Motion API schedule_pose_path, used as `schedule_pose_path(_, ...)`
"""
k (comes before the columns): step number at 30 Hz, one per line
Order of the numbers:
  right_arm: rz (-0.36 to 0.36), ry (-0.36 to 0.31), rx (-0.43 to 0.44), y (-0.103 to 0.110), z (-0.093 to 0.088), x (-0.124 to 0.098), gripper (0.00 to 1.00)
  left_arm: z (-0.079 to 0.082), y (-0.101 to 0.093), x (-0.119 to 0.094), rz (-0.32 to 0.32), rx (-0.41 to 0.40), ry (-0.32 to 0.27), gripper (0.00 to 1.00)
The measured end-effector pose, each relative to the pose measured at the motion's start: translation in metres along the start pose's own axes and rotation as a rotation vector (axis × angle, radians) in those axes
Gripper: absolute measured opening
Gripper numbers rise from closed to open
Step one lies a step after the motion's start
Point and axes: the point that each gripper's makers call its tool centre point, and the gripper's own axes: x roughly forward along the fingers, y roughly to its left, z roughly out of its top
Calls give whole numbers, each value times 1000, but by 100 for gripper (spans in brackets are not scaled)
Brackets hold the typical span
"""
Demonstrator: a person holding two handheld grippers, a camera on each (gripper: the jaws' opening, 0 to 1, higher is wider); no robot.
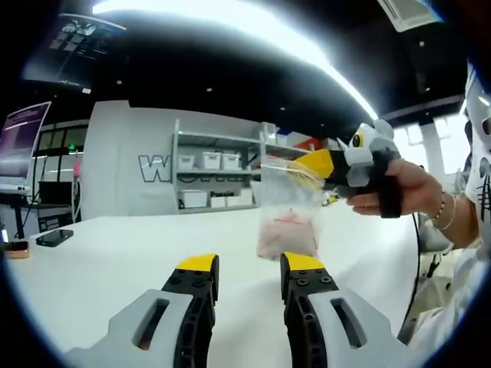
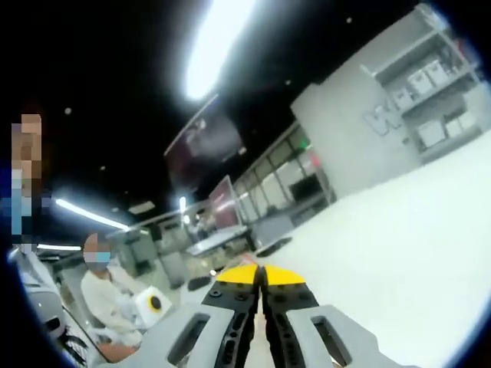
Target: Open the resealable bag by pulling the two sides of the seal apart until the entire bag opening is separated and visibly accessible.
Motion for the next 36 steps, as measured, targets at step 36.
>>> schedule_pose_path(36,-85,42,-132,-47,36,40,0,-1,-1,2,-11,-30,11,31)
